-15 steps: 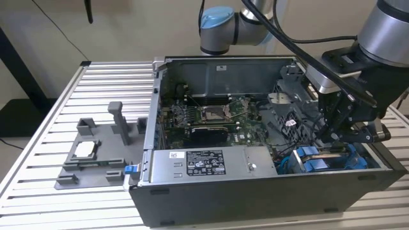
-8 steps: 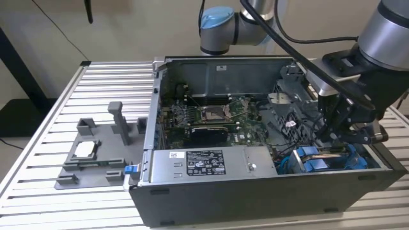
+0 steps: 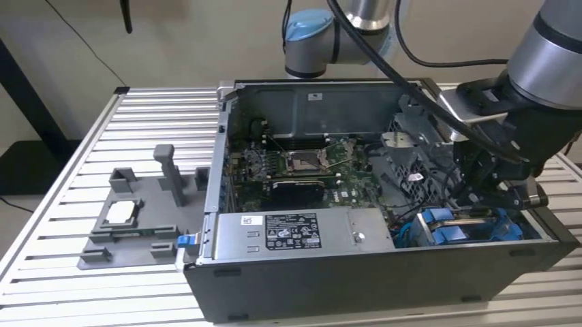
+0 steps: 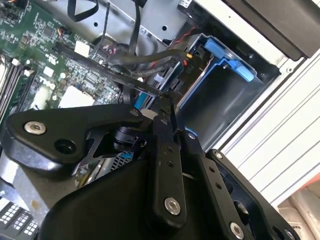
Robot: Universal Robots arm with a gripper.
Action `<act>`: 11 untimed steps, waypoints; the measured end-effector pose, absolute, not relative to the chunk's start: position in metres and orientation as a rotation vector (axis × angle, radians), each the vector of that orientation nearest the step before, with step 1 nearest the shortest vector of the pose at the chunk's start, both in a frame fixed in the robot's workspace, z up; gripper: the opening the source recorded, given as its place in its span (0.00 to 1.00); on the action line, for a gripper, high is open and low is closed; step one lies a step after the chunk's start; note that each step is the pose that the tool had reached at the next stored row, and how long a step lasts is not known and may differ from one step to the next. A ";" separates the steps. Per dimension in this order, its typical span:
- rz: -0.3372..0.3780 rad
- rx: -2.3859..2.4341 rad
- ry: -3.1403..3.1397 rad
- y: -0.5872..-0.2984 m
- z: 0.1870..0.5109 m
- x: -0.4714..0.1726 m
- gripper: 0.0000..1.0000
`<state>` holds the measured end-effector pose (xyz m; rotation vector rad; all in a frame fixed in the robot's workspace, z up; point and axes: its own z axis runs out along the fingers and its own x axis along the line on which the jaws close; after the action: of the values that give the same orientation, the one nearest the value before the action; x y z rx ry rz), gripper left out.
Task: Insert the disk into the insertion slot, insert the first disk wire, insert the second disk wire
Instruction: 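Insert the second disk wire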
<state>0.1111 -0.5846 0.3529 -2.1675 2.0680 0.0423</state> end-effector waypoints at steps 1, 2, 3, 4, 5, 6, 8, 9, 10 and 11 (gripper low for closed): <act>0.042 -2.165 2.071 -0.585 0.352 0.112 0.16; 0.042 -2.162 2.074 -0.585 0.352 0.113 0.16; 0.041 -2.159 2.076 -0.585 0.351 0.114 0.16; 0.041 -2.156 2.079 -0.585 0.350 0.114 0.16; 0.041 -2.153 2.083 -0.585 0.349 0.115 0.16; 0.040 -2.149 2.087 -0.585 0.349 0.115 0.16; 0.040 -2.142 2.094 -0.585 0.347 0.115 0.16; 0.039 -2.138 2.098 -0.585 0.347 0.115 0.16; 0.039 -2.134 2.102 -0.585 0.346 0.116 0.16; 0.039 -2.130 2.105 -0.585 0.345 0.116 0.16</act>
<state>0.1156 -0.5846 0.3452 -2.1304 2.1054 0.0386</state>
